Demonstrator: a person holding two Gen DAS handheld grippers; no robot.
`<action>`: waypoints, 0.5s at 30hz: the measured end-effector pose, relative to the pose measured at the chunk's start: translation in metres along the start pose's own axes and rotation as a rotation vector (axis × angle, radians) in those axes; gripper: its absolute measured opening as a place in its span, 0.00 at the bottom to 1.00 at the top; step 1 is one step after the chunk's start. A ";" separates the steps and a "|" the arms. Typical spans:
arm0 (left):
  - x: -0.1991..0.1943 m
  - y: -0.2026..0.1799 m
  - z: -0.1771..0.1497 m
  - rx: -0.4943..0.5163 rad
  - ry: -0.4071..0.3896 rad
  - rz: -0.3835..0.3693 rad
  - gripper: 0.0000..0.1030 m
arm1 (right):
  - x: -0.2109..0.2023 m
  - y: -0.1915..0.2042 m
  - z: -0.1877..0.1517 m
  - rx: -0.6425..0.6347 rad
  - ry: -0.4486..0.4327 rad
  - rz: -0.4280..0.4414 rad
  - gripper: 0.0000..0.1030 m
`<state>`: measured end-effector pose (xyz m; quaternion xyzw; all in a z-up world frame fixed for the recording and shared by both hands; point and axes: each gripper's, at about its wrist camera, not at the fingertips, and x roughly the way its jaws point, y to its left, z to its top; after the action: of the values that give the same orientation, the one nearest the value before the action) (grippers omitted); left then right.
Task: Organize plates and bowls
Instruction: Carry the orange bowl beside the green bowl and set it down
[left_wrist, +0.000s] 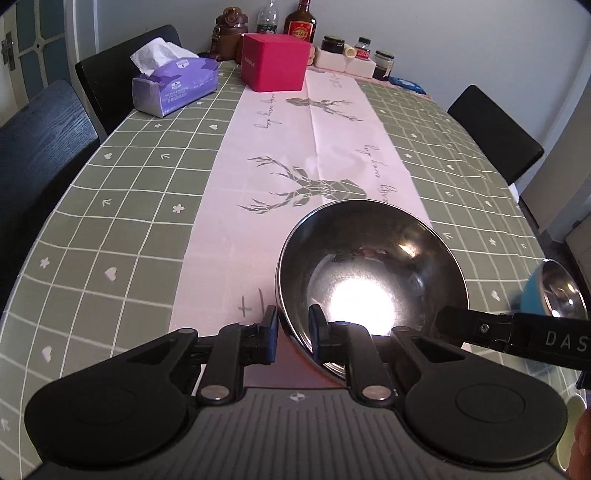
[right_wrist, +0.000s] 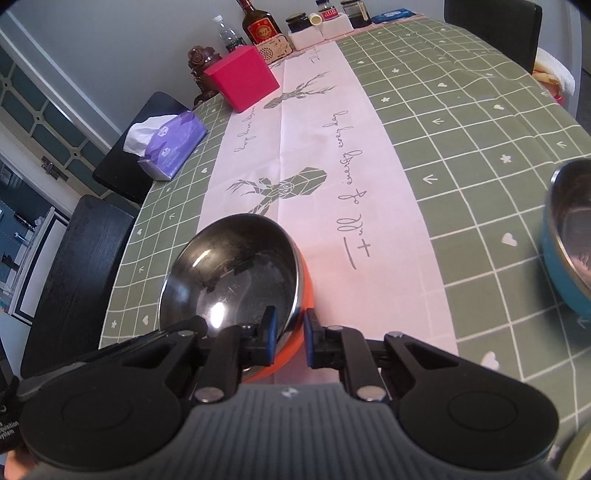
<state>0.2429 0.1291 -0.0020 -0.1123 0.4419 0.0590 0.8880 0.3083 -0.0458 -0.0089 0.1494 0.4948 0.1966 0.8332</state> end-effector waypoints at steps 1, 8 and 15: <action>-0.008 -0.003 -0.004 0.003 -0.011 -0.004 0.18 | -0.007 -0.001 -0.003 -0.003 -0.006 0.005 0.12; -0.059 -0.025 -0.031 0.031 -0.043 -0.056 0.19 | -0.063 -0.017 -0.034 -0.016 -0.050 0.050 0.11; -0.088 -0.042 -0.073 0.051 -0.033 -0.116 0.19 | -0.105 -0.046 -0.078 -0.007 -0.068 0.088 0.11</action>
<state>0.1421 0.0693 0.0315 -0.1141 0.4213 -0.0021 0.8997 0.2017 -0.1317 0.0150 0.1749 0.4584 0.2295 0.8406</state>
